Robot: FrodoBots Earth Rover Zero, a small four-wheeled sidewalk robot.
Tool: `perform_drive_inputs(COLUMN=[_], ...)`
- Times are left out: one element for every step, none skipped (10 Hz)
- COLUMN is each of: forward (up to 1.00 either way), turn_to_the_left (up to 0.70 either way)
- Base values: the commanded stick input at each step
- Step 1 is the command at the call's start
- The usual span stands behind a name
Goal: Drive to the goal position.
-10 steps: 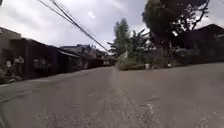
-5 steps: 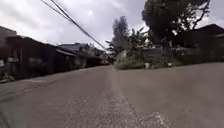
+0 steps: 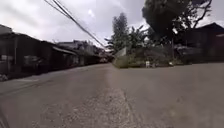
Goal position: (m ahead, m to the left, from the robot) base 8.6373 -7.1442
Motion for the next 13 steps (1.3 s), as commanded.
perform_drive_inputs(forward=[0.70, 0.70, 0.70, 0.70, 0.70, 0.70, 0.70, 0.70, 0.70, 0.70, 0.70, 0.70, 0.70], turn_to_the_left=[0.01, 0.01, 0.01, 0.01, 0.01, 0.01, 0.01, 0.01, 0.01, 0.01, 0.03, 0.03, 0.03])
